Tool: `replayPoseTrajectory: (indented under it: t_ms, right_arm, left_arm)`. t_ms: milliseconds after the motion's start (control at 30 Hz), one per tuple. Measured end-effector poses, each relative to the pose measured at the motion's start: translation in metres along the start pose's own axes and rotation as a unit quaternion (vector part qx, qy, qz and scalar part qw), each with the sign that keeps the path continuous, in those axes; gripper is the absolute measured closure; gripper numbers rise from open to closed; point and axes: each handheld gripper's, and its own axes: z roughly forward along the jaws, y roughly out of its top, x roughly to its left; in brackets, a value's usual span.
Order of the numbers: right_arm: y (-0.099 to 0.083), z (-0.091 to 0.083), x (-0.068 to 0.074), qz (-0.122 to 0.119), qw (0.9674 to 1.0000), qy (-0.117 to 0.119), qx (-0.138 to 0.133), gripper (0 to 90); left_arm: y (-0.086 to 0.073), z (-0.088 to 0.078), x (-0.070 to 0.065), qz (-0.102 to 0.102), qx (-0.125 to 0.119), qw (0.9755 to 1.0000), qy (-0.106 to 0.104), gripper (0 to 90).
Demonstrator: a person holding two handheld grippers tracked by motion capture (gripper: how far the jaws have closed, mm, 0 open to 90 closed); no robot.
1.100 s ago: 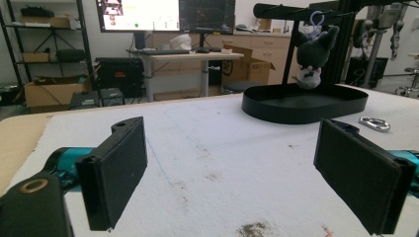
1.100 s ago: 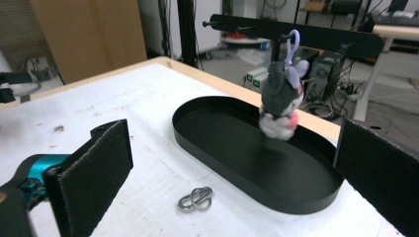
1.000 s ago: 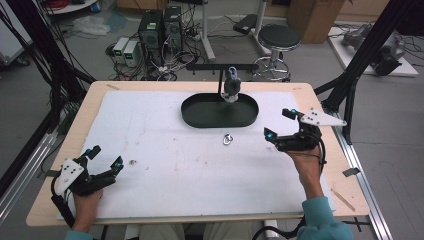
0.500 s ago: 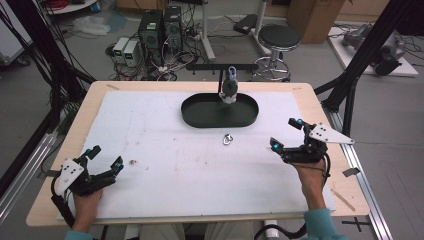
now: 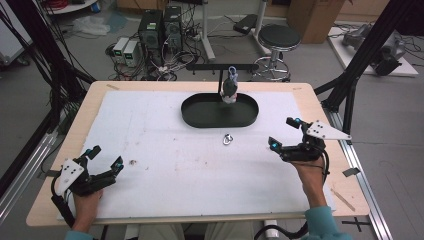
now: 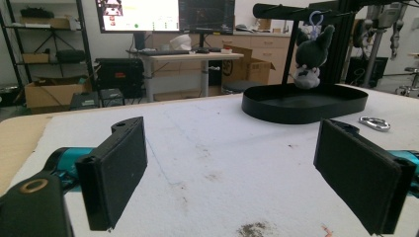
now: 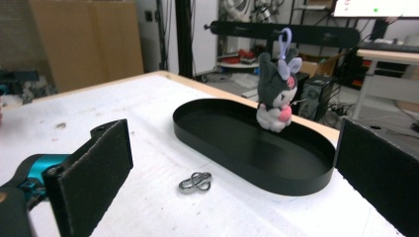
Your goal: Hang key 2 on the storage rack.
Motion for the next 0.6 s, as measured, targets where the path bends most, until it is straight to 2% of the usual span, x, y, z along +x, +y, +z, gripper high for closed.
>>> replayPoseTrajectory:
  t_ms: [33, 300, 467, 567, 600]
  right_arm:
    - [0.003, 0.004, -0.001, -0.009, 0.9999, 0.003, 0.014, 0.8]
    - [0.019, 0.025, -0.007, -0.037, 0.9975, 0.021, 0.057, 0.8]
    - [0.03, 0.047, -0.01, -0.058, 0.9921, 0.04, 0.103, 0.8]
    - [0.035, 0.059, -0.011, -0.067, 0.9893, 0.048, 0.12, 0.8]
    - [0.035, 0.059, -0.011, -0.067, 0.9893, 0.048, 0.12, 0.8]
  left_arm:
    - [0.0, 0.0, 0.0, 0.0, 0.0, 1.0, -0.001, 13.5]
    - [0.0, 0.0, 0.0, -0.002, -0.001, 1.0, -0.001, 13.5]
    - [0.0, 0.0, 0.0, -0.002, -0.001, 1.0, -0.001, 13.5]
    - [0.0, 0.0, 0.0, -0.002, -0.001, 1.0, -0.001, 13.5]
    - [0.0, 0.0, 0.0, -0.003, -0.001, 1.0, -0.001, 13.5]
